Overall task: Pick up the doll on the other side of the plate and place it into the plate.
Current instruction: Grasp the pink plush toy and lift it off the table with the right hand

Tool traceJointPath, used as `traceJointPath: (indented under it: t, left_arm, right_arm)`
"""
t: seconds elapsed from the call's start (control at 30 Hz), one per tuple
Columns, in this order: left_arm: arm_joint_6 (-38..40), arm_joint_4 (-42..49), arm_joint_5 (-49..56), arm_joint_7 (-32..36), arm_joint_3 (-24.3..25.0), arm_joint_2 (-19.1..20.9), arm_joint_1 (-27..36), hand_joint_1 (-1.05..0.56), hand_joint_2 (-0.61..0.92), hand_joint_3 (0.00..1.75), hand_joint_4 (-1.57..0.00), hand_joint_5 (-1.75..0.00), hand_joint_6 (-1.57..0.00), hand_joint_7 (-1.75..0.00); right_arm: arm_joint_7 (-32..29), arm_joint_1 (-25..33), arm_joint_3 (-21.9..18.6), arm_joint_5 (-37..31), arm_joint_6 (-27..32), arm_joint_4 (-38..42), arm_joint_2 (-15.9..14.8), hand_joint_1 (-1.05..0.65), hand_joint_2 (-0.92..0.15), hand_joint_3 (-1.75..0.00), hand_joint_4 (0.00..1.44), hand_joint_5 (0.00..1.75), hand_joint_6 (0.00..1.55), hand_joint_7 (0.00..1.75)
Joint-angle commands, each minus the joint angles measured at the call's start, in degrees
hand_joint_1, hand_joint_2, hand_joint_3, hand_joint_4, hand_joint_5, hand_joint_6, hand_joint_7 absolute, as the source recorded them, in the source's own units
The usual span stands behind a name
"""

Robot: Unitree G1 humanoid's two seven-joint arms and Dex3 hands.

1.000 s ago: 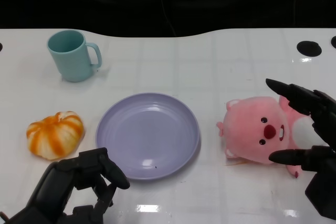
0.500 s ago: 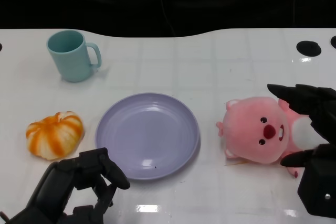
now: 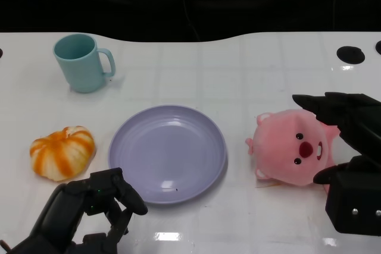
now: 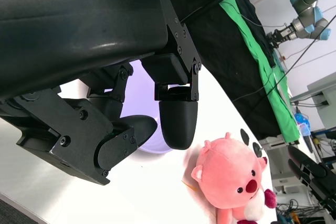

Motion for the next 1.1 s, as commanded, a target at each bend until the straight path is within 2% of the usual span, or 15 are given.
traceJointPath:
  t: [0.03,0.3,0.57,0.87,1.1]
  left_arm:
    - [0.63,-0.88,0.2,-0.09,0.48,0.85,-0.01,-0.1,0.54,1.07,-0.76,-1.54,-0.81,-1.2]
    - [1.06,-1.73,0.43,0.11,0.43,0.76,0.35,-0.08,0.53,1.1,-0.77,-1.54,-0.82,-1.2]
    - [0.82,-2.08,0.37,0.04,0.46,0.81,0.6,-0.08,0.53,1.11,-0.76,-1.55,-0.81,-1.22]
    - [0.72,-2.03,0.04,0.06,0.56,0.67,0.86,-0.09,0.52,1.12,-0.76,-1.54,-0.81,-1.22]
    - [0.33,-2.07,-0.05,0.03,0.58,0.67,1.06,-0.08,0.53,1.11,-0.76,-1.53,-0.81,-1.2]
  right_arm:
    - [-0.19,-1.5,0.62,-0.11,-0.47,1.61,-0.78,-0.67,-0.79,0.0,0.0,0.14,0.14,0.03]
    - [0.12,-4.48,3.61,-1.82,-0.05,6.07,-0.61,-0.69,-0.8,-0.01,0.0,0.13,0.14,0.02]
    - [-1.18,-9.58,7.3,-2.16,-1.75,16.07,0.22,-0.71,-0.82,-0.01,0.0,0.15,0.14,0.01]
    - [-4.21,-17.04,11.02,-1.97,-4.45,31.8,2.84,-0.75,-0.86,-0.01,0.0,0.13,0.14,0.01]
    - [-5.88,-23.59,13.94,-1.49,-6.58,45.01,6.06,-0.78,-0.89,-0.01,0.01,0.12,0.12,0.0]
